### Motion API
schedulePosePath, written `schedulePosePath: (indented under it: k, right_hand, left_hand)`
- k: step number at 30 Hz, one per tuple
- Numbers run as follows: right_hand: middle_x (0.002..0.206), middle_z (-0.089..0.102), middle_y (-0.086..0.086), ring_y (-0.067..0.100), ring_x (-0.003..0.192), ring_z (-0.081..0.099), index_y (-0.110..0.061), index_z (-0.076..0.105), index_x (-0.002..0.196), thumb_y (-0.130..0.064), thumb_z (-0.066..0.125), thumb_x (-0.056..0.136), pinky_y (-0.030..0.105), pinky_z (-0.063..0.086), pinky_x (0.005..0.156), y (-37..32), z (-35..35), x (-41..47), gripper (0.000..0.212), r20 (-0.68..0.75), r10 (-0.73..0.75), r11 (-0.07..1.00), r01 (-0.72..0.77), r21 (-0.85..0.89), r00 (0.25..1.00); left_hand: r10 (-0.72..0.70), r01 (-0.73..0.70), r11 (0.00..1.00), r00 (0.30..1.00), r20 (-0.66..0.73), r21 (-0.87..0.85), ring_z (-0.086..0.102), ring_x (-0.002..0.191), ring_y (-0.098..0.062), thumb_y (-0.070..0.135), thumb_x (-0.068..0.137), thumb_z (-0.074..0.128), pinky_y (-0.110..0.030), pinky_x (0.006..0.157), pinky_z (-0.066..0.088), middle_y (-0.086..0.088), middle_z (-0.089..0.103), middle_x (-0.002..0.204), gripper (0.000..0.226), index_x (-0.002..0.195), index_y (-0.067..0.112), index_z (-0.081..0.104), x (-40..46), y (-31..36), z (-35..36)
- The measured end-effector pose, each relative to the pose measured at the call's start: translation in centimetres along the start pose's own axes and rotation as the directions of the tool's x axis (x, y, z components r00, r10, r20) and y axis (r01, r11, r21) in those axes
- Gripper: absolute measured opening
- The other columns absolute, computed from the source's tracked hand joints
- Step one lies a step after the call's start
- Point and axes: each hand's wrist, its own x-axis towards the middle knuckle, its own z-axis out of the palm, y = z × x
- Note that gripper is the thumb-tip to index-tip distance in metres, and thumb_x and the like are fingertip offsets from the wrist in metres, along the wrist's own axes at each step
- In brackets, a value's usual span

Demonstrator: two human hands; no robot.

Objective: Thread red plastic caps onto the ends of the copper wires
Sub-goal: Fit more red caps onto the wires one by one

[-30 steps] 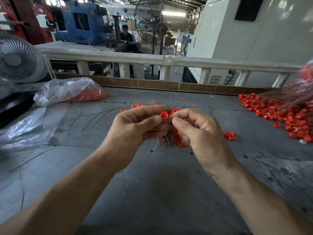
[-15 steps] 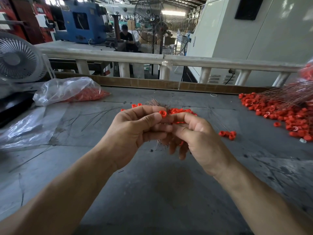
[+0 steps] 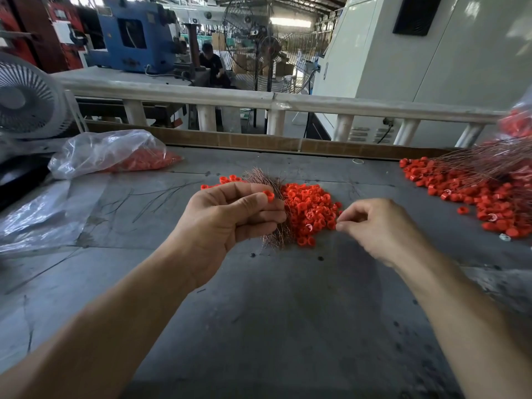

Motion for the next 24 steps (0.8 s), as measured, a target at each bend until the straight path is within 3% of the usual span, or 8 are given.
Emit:
schedulePosePath:
  k: [6,10,12,16,20,24]
  right_hand:
    - [0.075,0.067,-0.012,0.015,0.078,0.065,-0.03,0.068,0.075,-0.038,0.084,0.079,0.036,0.055,0.075,-1.0,1.4,-0.1,0.018,-0.054,-0.053,0.994,0.047,-0.1,0.997]
    - [0.071,0.06,-0.016,0.003,0.068,0.054,-0.029,0.065,0.074,-0.033,0.079,0.084,0.026,0.04,0.056,-1.3,1.7,-0.1,0.018,-0.09,-0.134,0.978,0.117,-0.173,0.987]
    - [0.068,0.06,-0.015,0.0,0.065,0.052,-0.028,0.066,0.074,-0.031,0.08,0.084,0.025,0.037,0.054,-1.2,1.6,-0.2,0.018,-0.077,-0.142,0.981,0.13,-0.142,0.987]
    - [0.066,0.069,-0.004,0.012,0.059,0.063,-0.024,0.07,0.075,-0.022,0.083,0.084,0.028,0.047,0.053,-1.6,1.2,-0.7,0.016,-0.069,-0.125,0.966,0.138,0.219,0.99]
    - [0.074,0.073,0.005,0.01,0.057,0.062,-0.02,0.074,0.087,-0.008,0.075,0.089,0.025,0.044,0.043,-2.8,0.8,-1.7,0.012,-0.008,-0.178,0.776,0.145,0.614,0.984]
    - [0.077,0.071,0.008,0.013,0.059,0.059,-0.015,0.078,0.095,-0.002,0.069,0.092,0.024,0.047,0.044,-3.8,0.9,-2.4,0.015,0.029,-0.221,0.592,0.11,0.799,0.975]
  left_hand:
    - [-0.005,0.005,1.0,1.0,0.008,0.015,0.076,0.089,-0.029,0.012,0.079,0.071,-0.031,0.074,0.063,-0.025,0.074,0.102,0.031,0.106,-0.001,0.068,0.0,-0.2,0.2]
    - [-0.007,0.007,1.0,1.0,0.011,0.015,0.076,0.091,-0.03,0.013,0.079,0.072,-0.031,0.073,0.063,-0.024,0.075,0.102,0.032,0.107,-0.001,0.068,0.0,-0.2,0.1]
    - [-0.006,0.006,1.0,1.0,0.013,0.015,0.076,0.091,-0.03,0.013,0.079,0.073,-0.03,0.073,0.062,-0.024,0.075,0.102,0.032,0.107,-0.001,0.068,0.0,-0.2,0.1]
    - [-0.009,0.009,1.0,1.0,0.023,0.013,0.076,0.092,-0.031,0.013,0.079,0.073,-0.031,0.073,0.062,-0.024,0.074,0.103,0.032,0.108,-0.001,0.068,0.0,-0.3,0.0]
    - [-0.012,0.011,1.0,1.0,0.023,0.025,0.076,0.092,-0.031,0.015,0.077,0.073,-0.031,0.073,0.062,-0.024,0.075,0.103,0.031,0.105,0.001,0.069,-0.1,-0.4,0.1]
    - [-0.011,0.01,1.0,1.0,0.024,0.024,0.076,0.092,-0.031,0.015,0.078,0.073,-0.03,0.072,0.062,-0.024,0.075,0.103,0.029,0.104,0.002,0.07,0.0,-0.5,0.2]
